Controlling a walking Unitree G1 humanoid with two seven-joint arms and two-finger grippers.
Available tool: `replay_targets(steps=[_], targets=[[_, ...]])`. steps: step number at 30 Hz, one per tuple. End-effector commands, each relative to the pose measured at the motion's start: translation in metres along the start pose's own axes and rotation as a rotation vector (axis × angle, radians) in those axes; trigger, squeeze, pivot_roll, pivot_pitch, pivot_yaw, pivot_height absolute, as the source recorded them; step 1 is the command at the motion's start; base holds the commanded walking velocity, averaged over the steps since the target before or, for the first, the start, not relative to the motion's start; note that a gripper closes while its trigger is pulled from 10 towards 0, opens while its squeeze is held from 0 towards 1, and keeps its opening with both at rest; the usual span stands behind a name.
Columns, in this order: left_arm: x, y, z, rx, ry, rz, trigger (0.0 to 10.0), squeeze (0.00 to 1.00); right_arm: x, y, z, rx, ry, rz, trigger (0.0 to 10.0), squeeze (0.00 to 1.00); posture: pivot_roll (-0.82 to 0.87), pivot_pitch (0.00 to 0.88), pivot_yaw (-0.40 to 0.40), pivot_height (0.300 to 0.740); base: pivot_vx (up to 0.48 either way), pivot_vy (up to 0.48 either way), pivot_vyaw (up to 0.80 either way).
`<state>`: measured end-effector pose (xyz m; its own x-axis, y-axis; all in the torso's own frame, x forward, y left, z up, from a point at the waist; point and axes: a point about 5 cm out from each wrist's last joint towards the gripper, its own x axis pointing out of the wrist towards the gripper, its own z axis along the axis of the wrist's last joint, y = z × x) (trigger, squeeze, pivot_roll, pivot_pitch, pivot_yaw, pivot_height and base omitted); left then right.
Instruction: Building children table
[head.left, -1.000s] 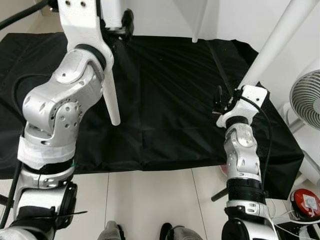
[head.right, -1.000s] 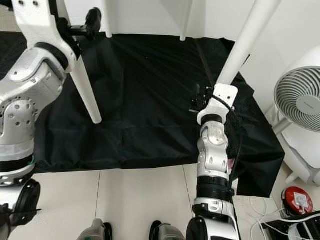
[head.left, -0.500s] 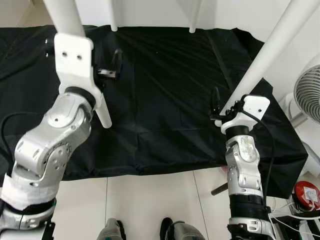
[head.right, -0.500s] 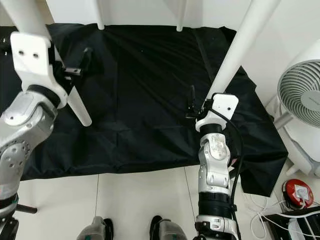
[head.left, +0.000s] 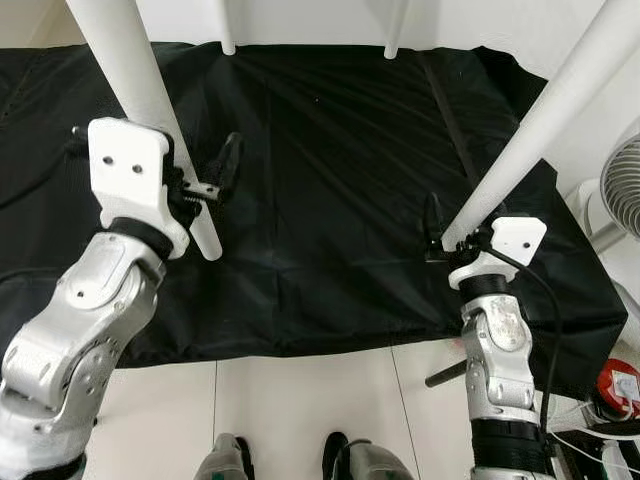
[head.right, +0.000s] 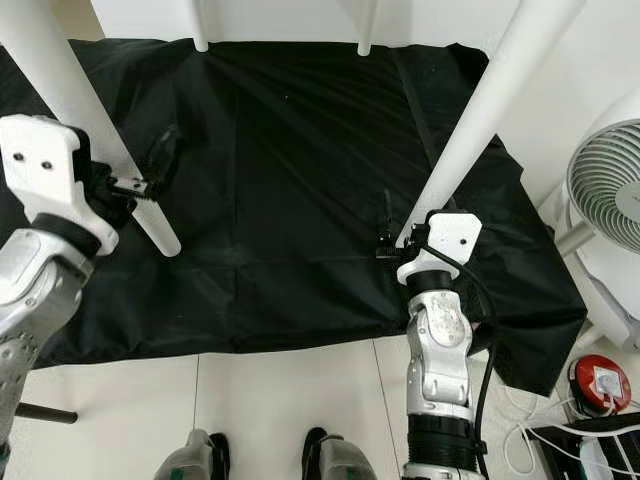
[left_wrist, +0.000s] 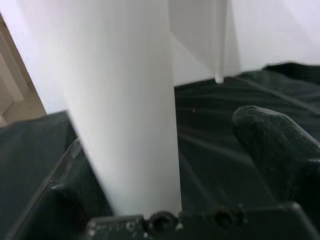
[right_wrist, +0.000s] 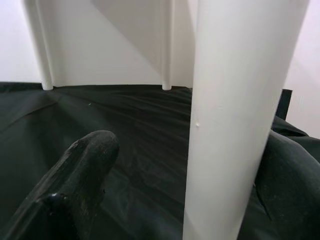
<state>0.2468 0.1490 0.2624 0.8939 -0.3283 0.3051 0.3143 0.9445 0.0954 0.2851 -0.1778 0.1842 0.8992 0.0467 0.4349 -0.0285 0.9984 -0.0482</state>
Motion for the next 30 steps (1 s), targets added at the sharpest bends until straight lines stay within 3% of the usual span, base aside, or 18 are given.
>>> replay_targets(steps=[1, 9, 15, 20, 23, 30], targets=[[-0.007, -0.011, -0.002, 0.025, -0.004, -0.120, 10.0, 0.00, -0.008, 0.004, 0.000, -0.015, 0.000, 0.053, 10.0, 0.00, 0.09, 0.188, -0.016, 0.740, 0.000, 0.000, 0.00], [-0.030, -0.002, -0.027, 0.054, 0.073, -0.046, 10.0, 0.00, -0.025, 0.009, -0.006, -0.057, 0.030, 0.119, 10.0, 0.00, 0.08, 0.189, -0.023, 0.740, 0.000, 0.000, 0.00], [-0.039, 0.000, -0.032, 0.056, 0.088, -0.026, 10.0, 0.00, -0.028, 0.006, -0.006, -0.059, 0.029, 0.107, 10.0, 0.00, 0.08, 0.186, -0.029, 0.740, 0.000, 0.000, 0.00], [-0.053, -0.005, -0.041, 0.066, 0.093, -0.047, 10.0, 0.00, -0.033, 0.002, -0.007, -0.065, 0.030, 0.080, 10.0, 0.00, 0.07, 0.188, -0.027, 0.740, 0.000, 0.000, 0.00], [-0.065, -0.012, -0.057, 0.072, 0.135, -0.094, 10.0, 0.00, -0.042, 0.000, -0.010, -0.073, 0.037, 0.051, 10.0, 0.00, 0.07, 0.187, -0.018, 0.740, 0.000, 0.000, 0.00], [-0.080, -0.016, -0.075, 0.088, 0.165, -0.139, 10.0, 0.00, -0.055, 0.009, -0.014, -0.070, 0.055, 0.099, 10.0, 0.00, 0.06, 0.182, -0.008, 0.740, 0.000, 0.000, 0.00]])
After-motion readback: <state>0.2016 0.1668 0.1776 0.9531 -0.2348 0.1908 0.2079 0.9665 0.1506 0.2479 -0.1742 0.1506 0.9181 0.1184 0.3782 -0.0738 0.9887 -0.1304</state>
